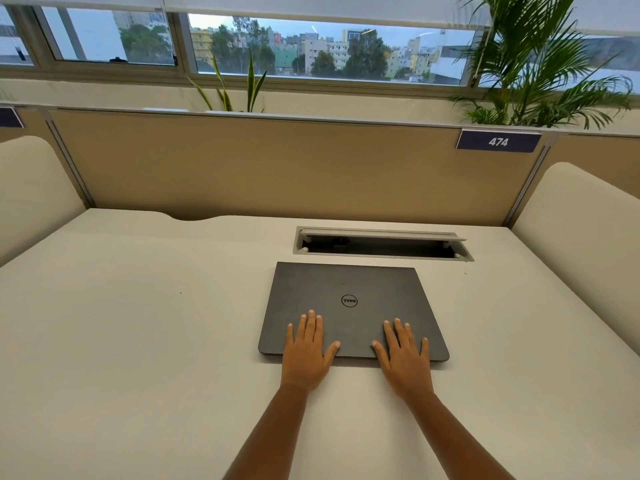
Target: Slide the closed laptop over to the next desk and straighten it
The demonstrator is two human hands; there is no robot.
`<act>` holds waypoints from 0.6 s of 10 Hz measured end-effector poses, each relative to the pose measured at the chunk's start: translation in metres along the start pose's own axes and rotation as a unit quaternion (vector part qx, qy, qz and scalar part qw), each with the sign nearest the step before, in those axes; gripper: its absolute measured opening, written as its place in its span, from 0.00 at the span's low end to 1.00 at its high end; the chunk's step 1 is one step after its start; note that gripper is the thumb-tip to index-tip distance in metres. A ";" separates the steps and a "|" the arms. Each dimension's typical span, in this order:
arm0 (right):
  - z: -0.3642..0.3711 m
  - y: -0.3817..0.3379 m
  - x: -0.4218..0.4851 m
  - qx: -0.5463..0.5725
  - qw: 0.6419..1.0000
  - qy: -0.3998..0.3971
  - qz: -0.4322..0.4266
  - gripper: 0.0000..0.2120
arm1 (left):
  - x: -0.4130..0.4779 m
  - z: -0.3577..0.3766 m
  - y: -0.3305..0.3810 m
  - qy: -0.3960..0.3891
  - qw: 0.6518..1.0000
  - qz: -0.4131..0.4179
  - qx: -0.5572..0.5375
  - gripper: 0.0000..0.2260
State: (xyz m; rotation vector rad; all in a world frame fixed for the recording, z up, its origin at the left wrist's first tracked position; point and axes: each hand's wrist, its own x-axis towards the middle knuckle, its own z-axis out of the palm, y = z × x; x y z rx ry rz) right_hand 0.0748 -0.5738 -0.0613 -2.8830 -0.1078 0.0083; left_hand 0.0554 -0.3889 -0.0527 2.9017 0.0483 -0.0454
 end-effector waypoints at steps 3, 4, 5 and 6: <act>-0.007 0.003 -0.001 -0.001 0.999 -0.038 0.000 0.28 | 0.002 -0.003 -0.002 -0.030 0.999 -0.003 0.011 0.31; -0.020 0.002 -0.006 0.033 0.997 -0.073 0.002 0.27 | 0.004 -0.010 -0.005 -0.017 1.000 -0.002 0.022 0.32; -0.043 0.006 -0.015 0.074 0.992 -0.100 0.009 0.23 | 0.010 -0.028 -0.009 0.030 0.999 -0.009 0.026 0.32; -0.071 0.020 -0.033 0.093 0.989 -0.109 -0.028 0.17 | 0.021 -0.055 -0.012 0.087 0.996 -0.014 0.030 0.33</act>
